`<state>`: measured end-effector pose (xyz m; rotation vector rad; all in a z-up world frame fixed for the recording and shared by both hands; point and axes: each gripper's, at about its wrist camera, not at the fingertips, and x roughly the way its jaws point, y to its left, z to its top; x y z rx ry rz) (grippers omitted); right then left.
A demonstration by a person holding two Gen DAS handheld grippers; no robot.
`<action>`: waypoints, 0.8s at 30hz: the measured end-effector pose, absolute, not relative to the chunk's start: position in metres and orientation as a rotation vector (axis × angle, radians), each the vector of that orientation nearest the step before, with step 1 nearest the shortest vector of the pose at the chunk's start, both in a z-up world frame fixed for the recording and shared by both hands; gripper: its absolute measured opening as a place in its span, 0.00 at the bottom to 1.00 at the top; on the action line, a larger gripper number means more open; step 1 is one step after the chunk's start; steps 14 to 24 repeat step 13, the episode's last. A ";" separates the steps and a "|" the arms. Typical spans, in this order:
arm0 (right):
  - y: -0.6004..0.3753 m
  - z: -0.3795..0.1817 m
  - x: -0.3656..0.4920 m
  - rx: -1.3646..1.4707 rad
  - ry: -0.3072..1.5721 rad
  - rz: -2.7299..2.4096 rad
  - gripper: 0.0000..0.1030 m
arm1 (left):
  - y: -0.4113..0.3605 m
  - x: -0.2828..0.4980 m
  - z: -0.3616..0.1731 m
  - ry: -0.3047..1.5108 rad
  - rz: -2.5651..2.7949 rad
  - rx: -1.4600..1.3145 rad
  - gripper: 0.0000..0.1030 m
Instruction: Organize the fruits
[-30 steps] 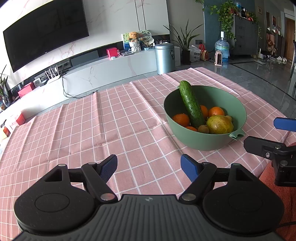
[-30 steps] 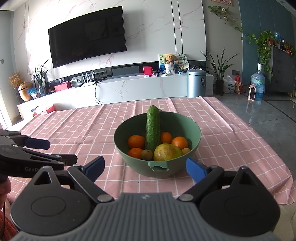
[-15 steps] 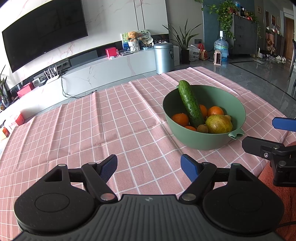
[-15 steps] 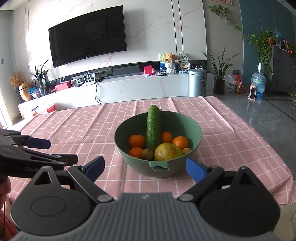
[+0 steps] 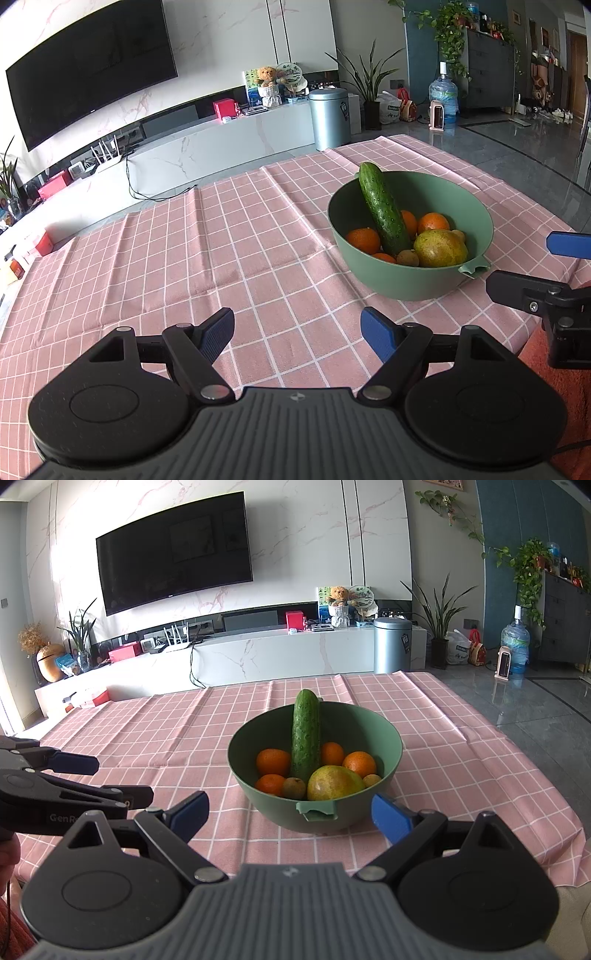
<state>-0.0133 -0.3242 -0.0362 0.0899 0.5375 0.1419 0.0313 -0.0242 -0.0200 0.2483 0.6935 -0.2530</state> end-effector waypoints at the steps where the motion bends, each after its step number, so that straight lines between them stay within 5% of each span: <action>1: -0.324 -0.036 -0.013 0.090 0.538 0.142 0.89 | -0.024 0.031 -0.020 0.694 -0.255 0.244 0.89; 24: -0.325 -0.037 -0.013 0.089 0.540 0.141 0.89 | -0.022 0.029 -0.019 0.690 -0.273 0.221 0.89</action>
